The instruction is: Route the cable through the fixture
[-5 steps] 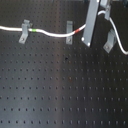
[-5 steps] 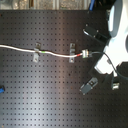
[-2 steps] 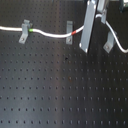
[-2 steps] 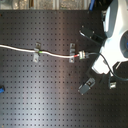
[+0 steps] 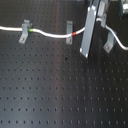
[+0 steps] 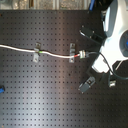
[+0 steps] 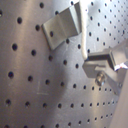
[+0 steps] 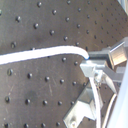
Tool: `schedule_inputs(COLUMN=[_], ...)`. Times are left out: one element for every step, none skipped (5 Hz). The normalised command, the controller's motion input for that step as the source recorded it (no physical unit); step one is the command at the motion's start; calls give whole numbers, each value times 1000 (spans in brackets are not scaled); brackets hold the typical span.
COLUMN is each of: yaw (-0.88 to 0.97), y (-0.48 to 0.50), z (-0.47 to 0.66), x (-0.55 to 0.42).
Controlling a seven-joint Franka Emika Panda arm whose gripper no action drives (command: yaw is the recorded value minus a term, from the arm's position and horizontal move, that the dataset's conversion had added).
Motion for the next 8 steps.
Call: schedule_inputs(yaw=[0,0,0,0,0,0,-46,-23], y=[62,34,88,209,169,0,308,351], z=[462,217,97,254,280,19,254,366], x=[-189,-267,-418,137,272,0,418,562])
